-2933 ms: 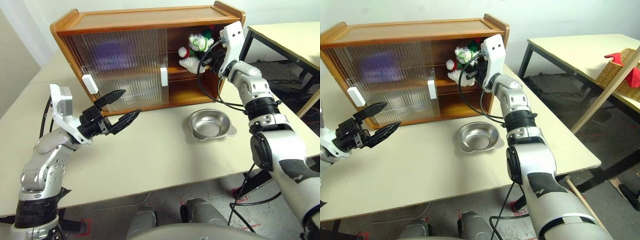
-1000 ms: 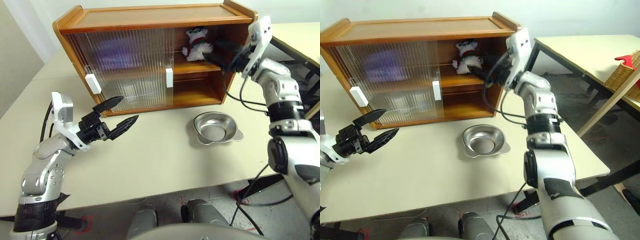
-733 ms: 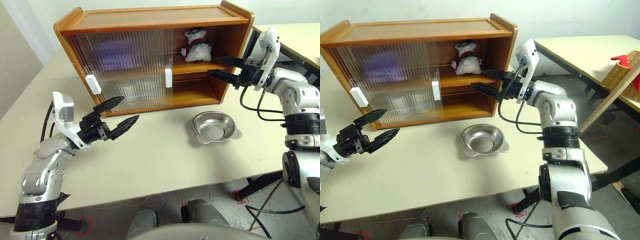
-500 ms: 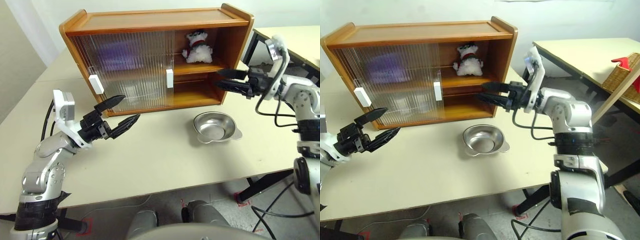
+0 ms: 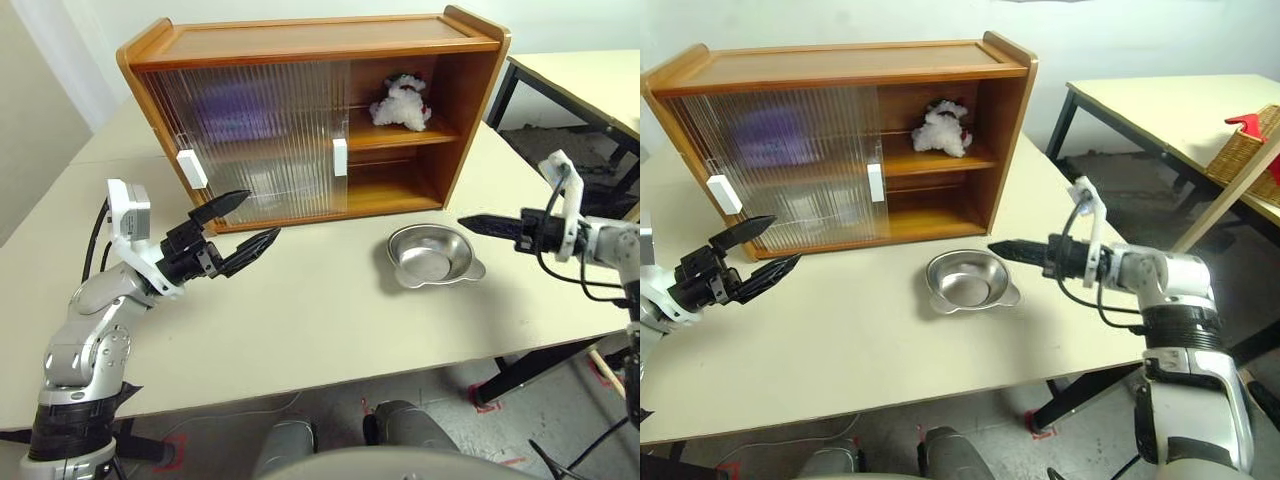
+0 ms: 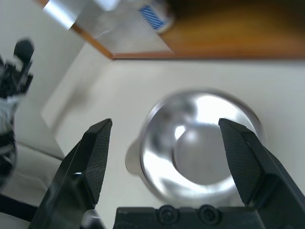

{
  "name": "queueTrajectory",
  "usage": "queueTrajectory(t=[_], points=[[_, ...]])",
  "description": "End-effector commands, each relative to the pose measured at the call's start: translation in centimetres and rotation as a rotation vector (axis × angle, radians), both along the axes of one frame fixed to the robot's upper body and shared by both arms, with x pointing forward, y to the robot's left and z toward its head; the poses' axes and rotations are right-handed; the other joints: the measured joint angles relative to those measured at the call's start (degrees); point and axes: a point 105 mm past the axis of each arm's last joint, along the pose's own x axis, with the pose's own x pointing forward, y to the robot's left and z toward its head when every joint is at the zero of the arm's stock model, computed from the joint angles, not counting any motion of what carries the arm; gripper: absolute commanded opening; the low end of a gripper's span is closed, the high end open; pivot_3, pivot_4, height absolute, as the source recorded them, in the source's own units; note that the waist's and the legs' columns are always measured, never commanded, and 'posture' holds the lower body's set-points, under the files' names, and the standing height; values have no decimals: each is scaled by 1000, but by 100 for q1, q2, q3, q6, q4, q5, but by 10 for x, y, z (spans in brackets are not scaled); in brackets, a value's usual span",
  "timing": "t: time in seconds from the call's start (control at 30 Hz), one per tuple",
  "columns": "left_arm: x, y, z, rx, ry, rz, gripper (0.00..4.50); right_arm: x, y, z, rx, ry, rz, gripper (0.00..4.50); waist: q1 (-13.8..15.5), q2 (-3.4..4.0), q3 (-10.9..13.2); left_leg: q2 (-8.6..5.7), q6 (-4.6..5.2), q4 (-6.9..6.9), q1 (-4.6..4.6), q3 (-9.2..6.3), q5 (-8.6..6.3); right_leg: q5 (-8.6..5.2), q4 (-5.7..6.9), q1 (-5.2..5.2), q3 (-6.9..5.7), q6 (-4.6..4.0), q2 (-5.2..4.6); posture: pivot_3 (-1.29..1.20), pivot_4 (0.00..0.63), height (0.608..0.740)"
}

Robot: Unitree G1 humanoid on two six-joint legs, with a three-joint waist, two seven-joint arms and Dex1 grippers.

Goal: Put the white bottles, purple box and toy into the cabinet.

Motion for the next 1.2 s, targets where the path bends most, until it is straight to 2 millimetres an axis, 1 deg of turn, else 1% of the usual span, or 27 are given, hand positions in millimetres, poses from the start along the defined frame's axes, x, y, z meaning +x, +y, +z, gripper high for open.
queueTrajectory(t=[0.03, 0.1, 0.17, 0.23, 0.37, 0.5, 0.8, 0.9, 1.07, 1.17, 1.2], points=[[-2, -1, -1, 11, 3, -10, 4500, -10, -12, -1, 43, 69, -31, 4482, 2, 0, 0, -1, 0, 0, 1, 1, 0, -2, 0, 1, 0, 1, 0, -115, 0, 740], [-1, 0, -2, 12, 4, -10, 4500, -20, -17, -8, 50, 126, -36, 4482, 0, -1, 0, -6, 0, 0, 0, 4, 0, -3, 0, 2, 1, 1, 0, -119, 0, 740], [-1, 0, -4, 15, 7, -14, 4500, -28, -21, -17, 54, 177, -47, 4482, -2, -4, 1, -39, -1, 0, 2, 4, -1, -4, -1, 7, -2, 1, 2, -121, 0, 740], [-1, -1, -4, 16, 7, -18, 4500, -33, -22, -23, 60, 216, -60, 4482, -11, -2, 2, -44, -1, 0, 2, -1, -1, -5, -1, 7, -1, 2, 0, -122, 0, 740], [0, -2, -4, 18, 5, -23, 4500, -46, -22, -41, 14, 283, -55, 4482, -28, -1, 2, -48, -1, 0, 2, -1, -1, -7, -1, 9, 2, 5, -1, -124, 0, 740], [-1, -1, -4, 21, 6, -26, 4500, -44, -22, -47, -12, 281, -76, 4482, -41, -1, 2, -51, -1, 0, 1, -4, -1, -11, -2, 9, 4, 13, -6, -128, 0, 740], [0, 1, -2, 23, 3, -25, 4500, -39, -19, -51, -24, 267, -81, 4482, -38, 0, 2, -34, 0, -4, -6, -10, -4, -27, -3, 6, 11, 30, -20, -126, 0, 740], [-1, 2, -3, 29, 6, -21, 4500, -37, -13, -52, -7, 260, -70, 4482, -38, -1, 2, -34, 0, -4, -7, -10, -8, -31, -5, 7, 11, 32, -21, -125, 0, 740], [0, 1, -2, 31, 6, -22, 4500, -36, -8, -51, 31, 264, -62, 4482, -37, 0, 2, -35, 0, -6, -6, -8, -10, -32, -5, 6, 11, 32, -21, -126, 0, 740], [0, 1, -1, 32, 5, -23, 4500, -35, -4, -49, 61, 268, -51, 3938, -38, 0, 2, -36, 0, -6, -6, -8, -10, -32, -5, 7, 11, 32, -21, -126, 0, 740], [0, 1, -1, 33, 4, -23, 4500, -35, -2, -48, 69, 268, -45, 3584, -37, 0, 2, -36, 0, -6, -6, -8, -10, -32, -5, 7, 11, 32, -21, -126, 0, 740]])
